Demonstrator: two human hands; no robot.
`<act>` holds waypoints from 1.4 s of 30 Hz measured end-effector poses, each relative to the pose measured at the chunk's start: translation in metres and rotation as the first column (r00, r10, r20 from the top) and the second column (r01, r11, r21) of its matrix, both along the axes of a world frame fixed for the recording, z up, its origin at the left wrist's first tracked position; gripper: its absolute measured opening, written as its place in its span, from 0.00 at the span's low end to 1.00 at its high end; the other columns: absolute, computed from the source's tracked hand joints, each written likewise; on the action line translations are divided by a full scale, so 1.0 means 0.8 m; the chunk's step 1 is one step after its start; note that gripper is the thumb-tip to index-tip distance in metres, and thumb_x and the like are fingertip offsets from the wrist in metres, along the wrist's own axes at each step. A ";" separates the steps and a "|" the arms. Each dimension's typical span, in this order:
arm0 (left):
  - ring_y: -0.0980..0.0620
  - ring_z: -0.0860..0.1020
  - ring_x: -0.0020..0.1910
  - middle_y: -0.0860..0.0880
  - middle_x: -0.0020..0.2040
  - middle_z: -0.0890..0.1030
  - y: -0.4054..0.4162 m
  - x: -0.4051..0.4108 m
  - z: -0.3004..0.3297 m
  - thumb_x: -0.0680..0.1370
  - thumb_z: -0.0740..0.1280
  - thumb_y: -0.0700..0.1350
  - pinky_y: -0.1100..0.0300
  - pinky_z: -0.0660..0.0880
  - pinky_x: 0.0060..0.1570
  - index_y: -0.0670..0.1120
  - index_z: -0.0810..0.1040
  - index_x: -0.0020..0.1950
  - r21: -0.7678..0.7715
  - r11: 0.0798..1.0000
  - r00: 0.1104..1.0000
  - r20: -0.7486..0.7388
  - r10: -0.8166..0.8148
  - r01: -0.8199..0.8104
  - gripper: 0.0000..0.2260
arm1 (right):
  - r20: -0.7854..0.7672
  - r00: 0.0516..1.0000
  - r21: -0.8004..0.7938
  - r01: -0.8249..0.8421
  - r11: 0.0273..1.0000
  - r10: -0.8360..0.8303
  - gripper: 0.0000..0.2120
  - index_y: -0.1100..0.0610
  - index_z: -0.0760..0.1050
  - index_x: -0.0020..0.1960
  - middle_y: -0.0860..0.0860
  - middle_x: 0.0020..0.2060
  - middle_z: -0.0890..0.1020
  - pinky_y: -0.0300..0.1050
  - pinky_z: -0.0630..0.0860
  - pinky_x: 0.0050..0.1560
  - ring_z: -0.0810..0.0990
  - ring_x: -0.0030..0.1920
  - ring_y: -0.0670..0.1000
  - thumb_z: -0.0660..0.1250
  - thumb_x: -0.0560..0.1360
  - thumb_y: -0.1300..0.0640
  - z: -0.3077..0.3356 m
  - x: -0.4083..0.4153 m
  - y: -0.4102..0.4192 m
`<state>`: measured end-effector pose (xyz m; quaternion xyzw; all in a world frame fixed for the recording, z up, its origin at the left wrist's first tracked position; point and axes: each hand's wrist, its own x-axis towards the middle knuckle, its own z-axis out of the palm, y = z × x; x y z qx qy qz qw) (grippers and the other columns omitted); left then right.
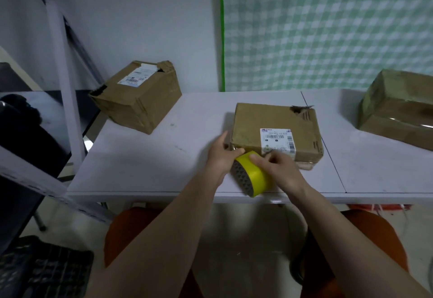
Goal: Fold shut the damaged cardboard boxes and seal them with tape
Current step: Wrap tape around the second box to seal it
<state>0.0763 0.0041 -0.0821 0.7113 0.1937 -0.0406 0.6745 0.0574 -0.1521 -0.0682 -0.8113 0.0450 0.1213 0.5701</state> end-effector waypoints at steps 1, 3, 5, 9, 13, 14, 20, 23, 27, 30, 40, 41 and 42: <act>0.46 0.78 0.59 0.44 0.62 0.78 -0.005 0.001 -0.001 0.67 0.74 0.37 0.48 0.75 0.60 0.48 0.69 0.72 -0.025 1.000 1.000 -0.001 -0.010 0.010 0.34 | 0.061 0.987 -0.063 0.152 0.986 -0.148 0.20 0.58 0.69 0.37 0.50 0.32 0.75 0.44 0.65 0.36 0.73 0.35 0.51 0.72 0.69 0.43 -0.001 0.000 -0.006; 0.45 0.78 0.59 0.44 0.61 0.79 -0.012 0.001 -0.004 0.71 0.72 0.34 0.48 0.76 0.60 0.47 0.72 0.70 -0.052 0.998 1.000 -0.005 -0.023 0.023 0.29 | 0.206 0.864 -0.112 0.488 0.866 -0.460 0.23 0.60 0.69 0.44 0.53 0.40 0.77 0.46 0.69 0.41 0.75 0.43 0.54 0.74 0.67 0.43 0.002 0.000 -0.020; 0.45 0.77 0.59 0.45 0.61 0.79 -0.016 0.003 -0.006 0.71 0.73 0.35 0.46 0.76 0.60 0.49 0.72 0.70 -0.054 0.998 1.000 -0.017 -0.016 0.015 0.28 | 0.266 0.736 -0.108 0.664 0.740 -0.622 0.30 0.62 0.68 0.55 0.59 0.54 0.74 0.53 0.70 0.55 0.71 0.57 0.58 0.77 0.65 0.46 0.000 0.008 -0.040; 0.45 0.78 0.58 0.47 0.62 0.78 -0.023 0.000 0.003 0.74 0.73 0.39 0.49 0.77 0.56 0.48 0.70 0.71 -0.096 0.995 0.989 -0.145 0.007 -0.021 0.27 | 0.068 0.850 0.080 0.517 0.852 -0.523 0.35 0.58 0.63 0.68 0.58 0.62 0.73 0.46 0.74 0.58 0.73 0.61 0.55 0.75 0.68 0.50 -0.009 0.022 -0.071; 0.46 0.79 0.55 0.47 0.61 0.79 -0.014 -0.015 0.013 0.78 0.68 0.40 0.51 0.77 0.50 0.44 0.73 0.67 -0.253 0.967 0.993 -0.114 0.008 -0.037 0.17 | 0.073 0.894 0.349 0.393 0.851 -0.443 0.27 0.57 0.61 0.69 0.54 0.59 0.75 0.34 0.76 0.45 0.77 0.49 0.42 0.69 0.75 0.59 -0.001 0.017 -0.064; 0.46 0.79 0.53 0.46 0.60 0.80 -0.007 -0.016 0.016 0.78 0.67 0.39 0.51 0.77 0.50 0.44 0.74 0.66 -0.275 0.958 0.996 -0.070 0.059 -0.076 0.17 | 0.108 0.897 0.390 0.359 0.848 -0.429 0.27 0.55 0.61 0.70 0.53 0.59 0.75 0.37 0.77 0.50 0.77 0.51 0.43 0.69 0.75 0.59 0.000 0.017 -0.055; 0.49 0.79 0.52 0.42 0.63 0.78 0.069 -0.024 0.044 0.77 0.68 0.39 0.56 0.77 0.48 0.44 0.72 0.69 -0.290 0.925 0.939 0.166 0.302 -0.246 0.21 | 0.059 0.970 0.537 0.170 0.827 -0.237 0.42 0.41 0.47 0.76 0.43 0.66 0.71 0.53 0.67 0.69 0.74 0.63 0.46 0.65 0.69 0.56 0.009 0.012 0.035; 0.46 0.78 0.54 0.41 0.64 0.77 0.110 -0.047 0.046 0.79 0.66 0.41 0.53 0.74 0.54 0.42 0.72 0.68 -0.257 0.918 0.931 0.128 0.341 -0.301 0.18 | -0.020 0.993 0.570 0.109 0.814 -0.119 0.43 0.45 0.40 0.77 0.36 0.60 0.71 0.56 0.64 0.71 0.71 0.67 0.51 0.64 0.73 0.62 0.005 0.010 0.077; 0.43 0.77 0.57 0.39 0.65 0.75 0.147 -0.074 0.035 0.78 0.68 0.43 0.48 0.76 0.53 0.45 0.69 0.70 -0.240 0.866 0.887 0.044 0.460 -0.438 0.21 | -0.083 0.996 0.542 0.080 0.837 -0.042 0.38 0.53 0.58 0.72 0.53 0.60 0.77 0.51 0.73 0.58 0.76 0.59 0.55 0.63 0.63 0.63 -0.004 -0.002 0.119; 0.41 0.77 0.58 0.41 0.65 0.73 0.154 -0.087 0.027 0.75 0.71 0.45 0.43 0.77 0.55 0.48 0.68 0.68 -0.204 0.840 0.856 0.014 0.517 -0.504 0.23 | -0.104 0.994 0.580 0.037 0.814 0.028 0.34 0.50 0.66 0.68 0.54 0.58 0.79 0.48 0.77 0.52 0.78 0.57 0.54 0.61 0.62 0.65 -0.015 -0.002 0.130; 0.49 0.77 0.48 0.44 0.60 0.74 0.082 -0.033 0.022 0.76 0.70 0.39 0.61 0.75 0.32 0.49 0.68 0.62 -0.277 0.848 0.887 -0.044 0.459 -0.452 0.18 | -0.124 0.990 0.466 0.119 0.877 -0.069 0.19 0.55 0.75 0.58 0.55 0.56 0.78 0.41 0.77 0.36 0.78 0.50 0.54 0.59 0.73 0.72 -0.027 0.032 0.082; 0.48 0.77 0.50 0.43 0.61 0.74 0.077 -0.022 0.022 0.76 0.70 0.40 0.60 0.75 0.33 0.50 0.69 0.61 -0.282 0.848 0.890 -0.054 0.453 -0.449 0.17 | -0.110 0.988 0.415 0.141 0.899 -0.104 0.19 0.57 0.75 0.59 0.55 0.57 0.78 0.44 0.78 0.39 0.78 0.52 0.54 0.60 0.73 0.71 -0.030 0.040 0.072; 0.46 0.78 0.51 0.43 0.61 0.75 0.073 -0.012 0.020 0.76 0.70 0.40 0.60 0.75 0.33 0.50 0.69 0.61 -0.282 0.847 0.889 -0.059 0.455 -0.452 0.17 | -0.087 0.986 0.347 0.165 0.923 -0.144 0.19 0.57 0.74 0.61 0.55 0.58 0.78 0.47 0.80 0.44 0.78 0.52 0.54 0.61 0.73 0.69 -0.033 0.051 0.062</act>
